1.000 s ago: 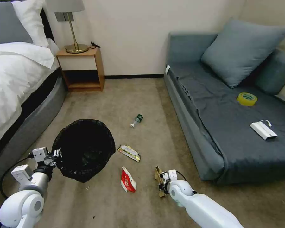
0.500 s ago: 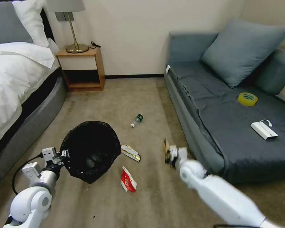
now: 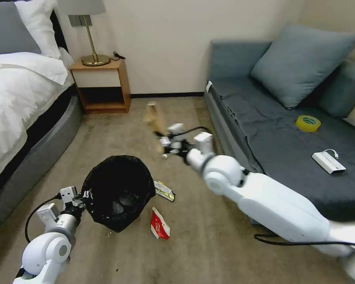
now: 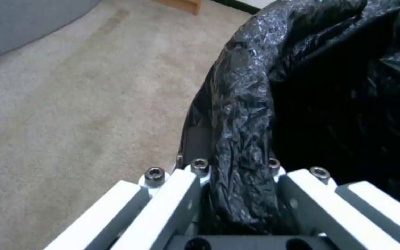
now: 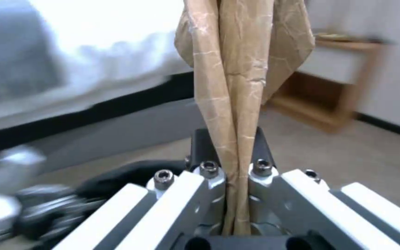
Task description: Pick up the trash bin, then pick up the garbage on the floor and place it into the trash bin.
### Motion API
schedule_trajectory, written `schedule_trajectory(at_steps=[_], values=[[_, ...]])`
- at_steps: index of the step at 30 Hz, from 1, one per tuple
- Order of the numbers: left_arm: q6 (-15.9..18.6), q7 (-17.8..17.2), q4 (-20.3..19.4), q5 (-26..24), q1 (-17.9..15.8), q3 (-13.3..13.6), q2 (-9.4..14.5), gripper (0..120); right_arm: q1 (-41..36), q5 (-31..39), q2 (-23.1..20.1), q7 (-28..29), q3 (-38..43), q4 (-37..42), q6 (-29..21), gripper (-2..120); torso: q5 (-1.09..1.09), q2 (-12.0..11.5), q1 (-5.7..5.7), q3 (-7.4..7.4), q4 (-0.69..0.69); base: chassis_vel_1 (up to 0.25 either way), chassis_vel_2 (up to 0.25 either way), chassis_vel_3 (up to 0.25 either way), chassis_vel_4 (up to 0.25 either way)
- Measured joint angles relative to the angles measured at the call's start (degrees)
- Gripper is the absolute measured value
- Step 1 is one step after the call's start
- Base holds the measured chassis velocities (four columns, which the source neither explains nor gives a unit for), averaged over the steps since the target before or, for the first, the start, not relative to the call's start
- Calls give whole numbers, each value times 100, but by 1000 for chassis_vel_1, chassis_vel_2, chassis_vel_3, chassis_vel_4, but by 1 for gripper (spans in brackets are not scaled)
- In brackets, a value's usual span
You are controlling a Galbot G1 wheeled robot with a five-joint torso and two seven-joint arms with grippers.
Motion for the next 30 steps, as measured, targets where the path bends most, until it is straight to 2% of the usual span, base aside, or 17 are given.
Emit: schedule_trajectory(at_steps=[1, 5, 9, 22, 24, 25, 29, 30], values=[[0, 0, 0, 0, 0, 0, 0, 4, 0, 0, 0, 0, 0, 0, 0, 0, 0, 0, 0, 0, 0, 0, 0, 0, 0], [3, -4, -56, -67, 88, -87, -20, 4, 117, -366, 688, -167, -821, -433, 117, 0, 0, 0, 0, 0, 1, 0, 0, 0, 0], [3, 3, -98, -135, 157, -114, -47, 4, 19, -598, 1023, -288, -1103, -842, 146, 0, 0, 0, 0, 0, 1, 0, 0, 0, 0], [5, 2, -203, -344, 215, -191, -43, 4, -104, -1199, 1165, -457, -1234, -1532, 190, 0, 1, 0, 0, 0, -1, 0, 0, 0, 0], [30, -6, -254, -429, 214, -217, -25, 4, -144, -1412, 1142, -490, -1240, -1631, 166, 16, 1, 0, 0, 0, -2, 0, 0, 0, 0], [30, -6, -254, -429, 214, -217, -25, 4, -144, -1412, 1142, -490, -1240, -1631, 166, 16, 1, 0, 0, 0, -2, 0, 0, 0, 0], [75, -56, -308, -500, 213, -243, -24, 4, -153, -1510, 1088, -487, -1162, -1606, 101, 33, 2, 0, 0, 0, -2, 0, 0, 0, 0], [75, -56, -308, -500, 213, -243, -24, 4, -153, -1510, 1088, -487, -1162, -1606, 101, 33, 2, 0, 0, 0, -2, 0, 0, 0, 0]])
